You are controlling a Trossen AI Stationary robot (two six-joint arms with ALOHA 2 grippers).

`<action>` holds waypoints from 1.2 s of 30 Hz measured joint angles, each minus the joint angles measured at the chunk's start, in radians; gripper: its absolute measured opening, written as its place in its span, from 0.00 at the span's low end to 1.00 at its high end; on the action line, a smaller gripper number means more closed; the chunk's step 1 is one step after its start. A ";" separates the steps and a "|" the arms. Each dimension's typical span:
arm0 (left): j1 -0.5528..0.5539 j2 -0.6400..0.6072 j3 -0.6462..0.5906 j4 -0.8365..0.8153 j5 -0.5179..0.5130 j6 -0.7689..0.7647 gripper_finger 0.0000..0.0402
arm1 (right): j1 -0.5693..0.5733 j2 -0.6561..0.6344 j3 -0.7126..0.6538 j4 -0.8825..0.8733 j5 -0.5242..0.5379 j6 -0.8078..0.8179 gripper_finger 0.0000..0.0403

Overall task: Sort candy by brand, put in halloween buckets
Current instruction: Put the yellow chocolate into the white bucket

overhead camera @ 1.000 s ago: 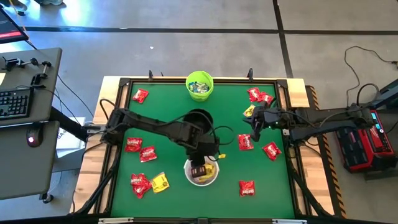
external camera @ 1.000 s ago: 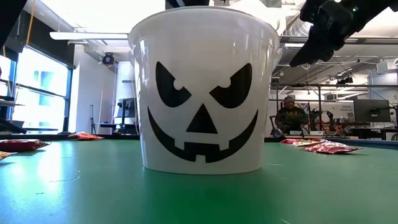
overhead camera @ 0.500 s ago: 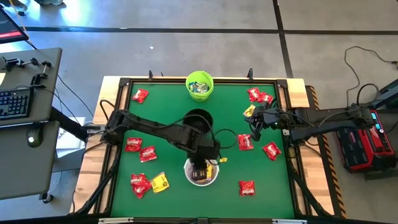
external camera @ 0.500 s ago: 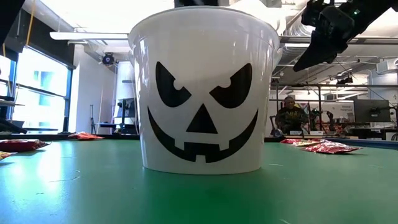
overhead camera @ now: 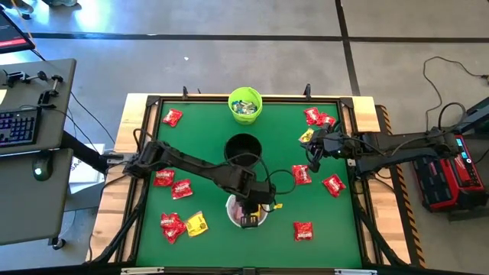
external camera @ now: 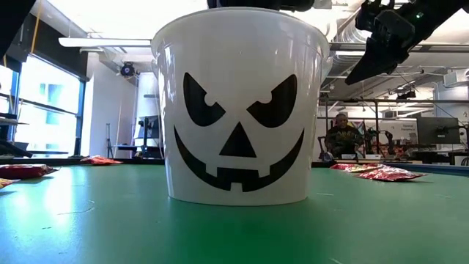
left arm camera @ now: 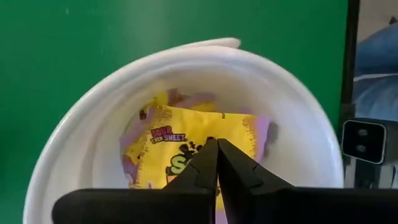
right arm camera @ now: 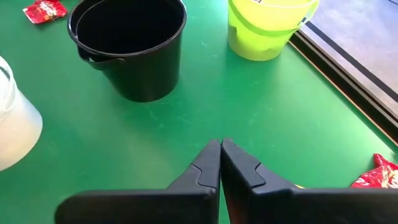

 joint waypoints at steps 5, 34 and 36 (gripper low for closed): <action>-0.003 0.007 -0.010 -0.012 -0.041 0.000 0.00 | 0.000 0.000 0.000 -0.001 0.023 0.000 0.00; -0.015 -0.144 0.062 -0.109 -0.035 -0.008 0.00 | -0.197 0.077 -0.012 -0.166 -0.060 0.072 0.32; -0.015 -0.171 0.060 -0.085 -0.032 -0.024 0.00 | -0.253 0.109 -0.039 -0.158 -0.103 0.100 0.39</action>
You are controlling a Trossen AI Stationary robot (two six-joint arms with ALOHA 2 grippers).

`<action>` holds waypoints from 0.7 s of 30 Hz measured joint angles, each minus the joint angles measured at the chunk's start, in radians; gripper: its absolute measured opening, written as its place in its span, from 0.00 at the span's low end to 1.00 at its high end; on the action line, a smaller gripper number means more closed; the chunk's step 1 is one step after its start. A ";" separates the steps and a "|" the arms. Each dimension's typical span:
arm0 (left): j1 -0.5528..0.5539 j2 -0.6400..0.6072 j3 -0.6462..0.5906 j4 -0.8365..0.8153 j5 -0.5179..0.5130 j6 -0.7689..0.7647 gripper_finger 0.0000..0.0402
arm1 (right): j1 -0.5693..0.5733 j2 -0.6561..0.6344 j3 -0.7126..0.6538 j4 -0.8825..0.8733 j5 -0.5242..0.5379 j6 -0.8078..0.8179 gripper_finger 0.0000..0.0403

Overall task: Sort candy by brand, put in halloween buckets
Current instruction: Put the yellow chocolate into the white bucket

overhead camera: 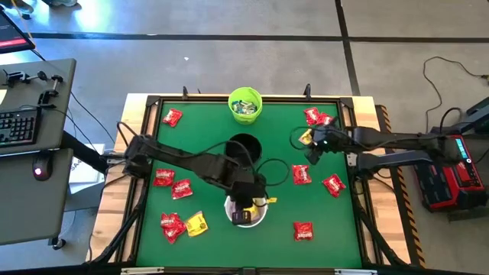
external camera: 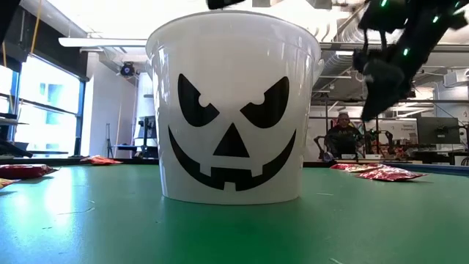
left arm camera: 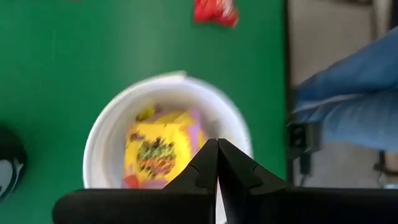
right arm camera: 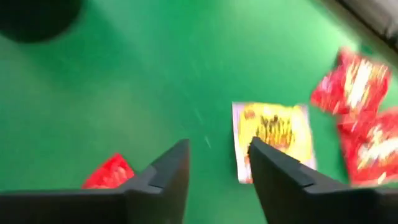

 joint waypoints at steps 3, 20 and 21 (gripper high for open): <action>-0.002 -0.043 -0.019 0.079 0.010 -0.026 0.00 | -0.091 0.045 -0.043 0.045 -0.090 0.045 0.48; -0.028 -0.122 -0.128 0.263 0.041 -0.123 0.00 | -0.448 0.271 -0.077 0.136 -0.175 0.044 0.63; -0.032 -0.123 -0.128 0.262 0.041 -0.127 0.00 | -0.455 0.290 -0.077 0.135 -0.188 0.033 0.63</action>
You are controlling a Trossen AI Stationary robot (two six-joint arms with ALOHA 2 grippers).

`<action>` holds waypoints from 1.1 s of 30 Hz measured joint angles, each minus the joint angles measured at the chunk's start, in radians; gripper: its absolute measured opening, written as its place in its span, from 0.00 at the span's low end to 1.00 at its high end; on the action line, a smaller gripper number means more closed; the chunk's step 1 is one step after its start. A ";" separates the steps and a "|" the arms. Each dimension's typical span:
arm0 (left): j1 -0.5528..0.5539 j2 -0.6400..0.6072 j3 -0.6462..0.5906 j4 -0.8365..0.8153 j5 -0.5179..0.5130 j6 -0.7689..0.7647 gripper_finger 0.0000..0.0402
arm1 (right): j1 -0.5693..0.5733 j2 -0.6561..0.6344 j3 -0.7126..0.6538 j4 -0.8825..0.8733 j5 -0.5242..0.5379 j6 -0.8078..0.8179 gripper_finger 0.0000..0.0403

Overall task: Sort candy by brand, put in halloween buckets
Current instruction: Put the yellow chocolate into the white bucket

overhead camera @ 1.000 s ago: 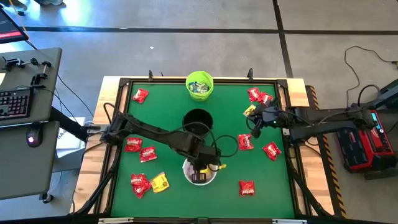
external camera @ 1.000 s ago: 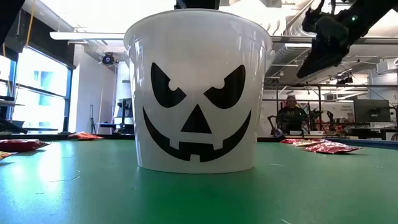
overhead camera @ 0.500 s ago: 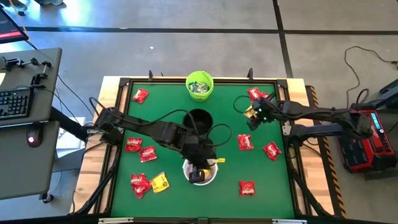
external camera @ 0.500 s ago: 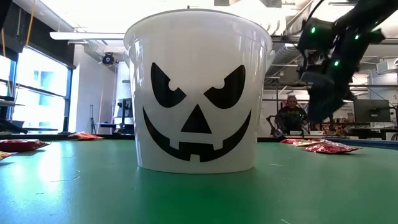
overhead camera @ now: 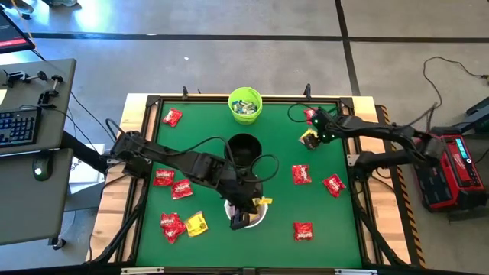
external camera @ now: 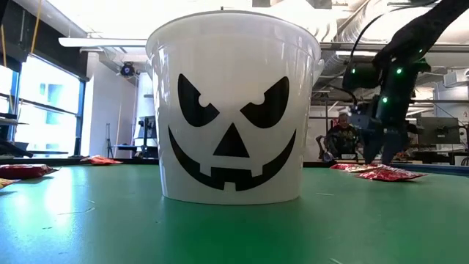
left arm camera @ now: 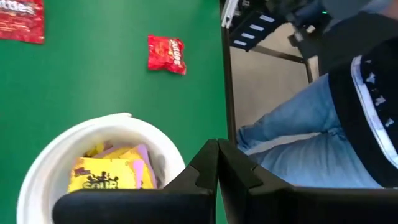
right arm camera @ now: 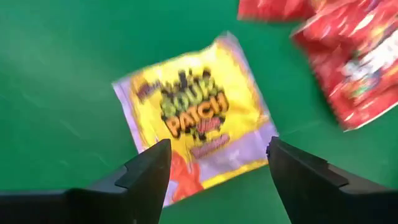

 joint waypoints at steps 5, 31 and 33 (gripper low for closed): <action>-0.013 0.000 0.000 -0.009 -0.010 -0.002 0.00 | -0.006 0.083 0.000 0.005 -0.003 -0.044 0.63; 0.005 -0.098 0.000 -0.050 -0.100 0.043 0.00 | 0.072 -0.102 0.043 -0.037 -0.118 -0.085 0.01; 0.002 -0.121 0.000 -0.044 -0.122 0.044 0.00 | 0.113 -0.148 0.064 -0.041 -0.130 -0.069 0.00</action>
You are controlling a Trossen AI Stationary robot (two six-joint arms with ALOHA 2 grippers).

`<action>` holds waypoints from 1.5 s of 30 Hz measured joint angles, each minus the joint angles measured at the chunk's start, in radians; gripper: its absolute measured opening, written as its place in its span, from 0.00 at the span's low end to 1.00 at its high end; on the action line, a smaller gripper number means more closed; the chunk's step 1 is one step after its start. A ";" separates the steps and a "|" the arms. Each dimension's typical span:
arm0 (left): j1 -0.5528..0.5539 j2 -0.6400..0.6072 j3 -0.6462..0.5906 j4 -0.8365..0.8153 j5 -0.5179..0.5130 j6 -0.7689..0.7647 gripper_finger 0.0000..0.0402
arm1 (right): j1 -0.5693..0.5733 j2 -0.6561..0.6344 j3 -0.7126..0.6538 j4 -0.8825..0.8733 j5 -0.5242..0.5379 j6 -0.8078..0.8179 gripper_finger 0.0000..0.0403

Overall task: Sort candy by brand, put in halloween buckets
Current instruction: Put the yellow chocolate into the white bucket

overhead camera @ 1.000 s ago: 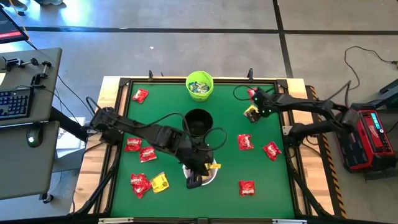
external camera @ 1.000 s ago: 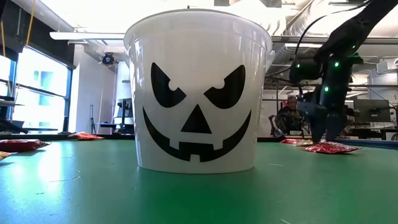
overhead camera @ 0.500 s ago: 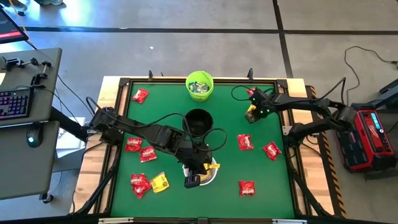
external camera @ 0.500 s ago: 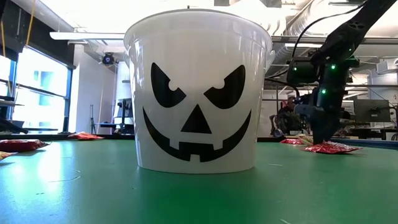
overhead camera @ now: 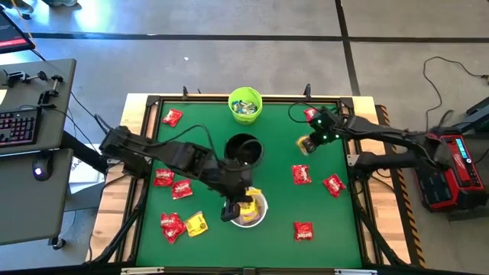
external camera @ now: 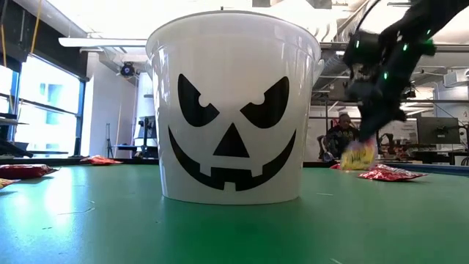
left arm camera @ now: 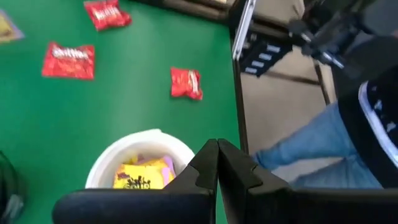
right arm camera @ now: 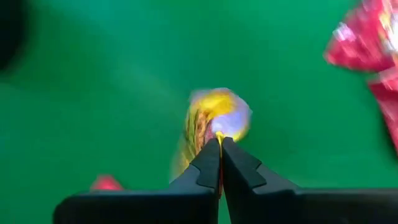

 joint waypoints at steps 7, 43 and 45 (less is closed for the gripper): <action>0.000 -0.115 -0.161 0.143 -0.011 0.000 0.00 | 0.203 -0.085 0.103 -0.027 0.030 0.135 0.00; -0.053 -0.611 -0.785 0.403 -0.140 -0.008 0.00 | 0.980 0.661 0.790 0.226 0.419 0.939 0.00; -0.057 -0.613 -0.795 0.403 -0.137 -0.008 0.00 | 0.986 0.695 0.800 0.250 0.418 0.963 0.00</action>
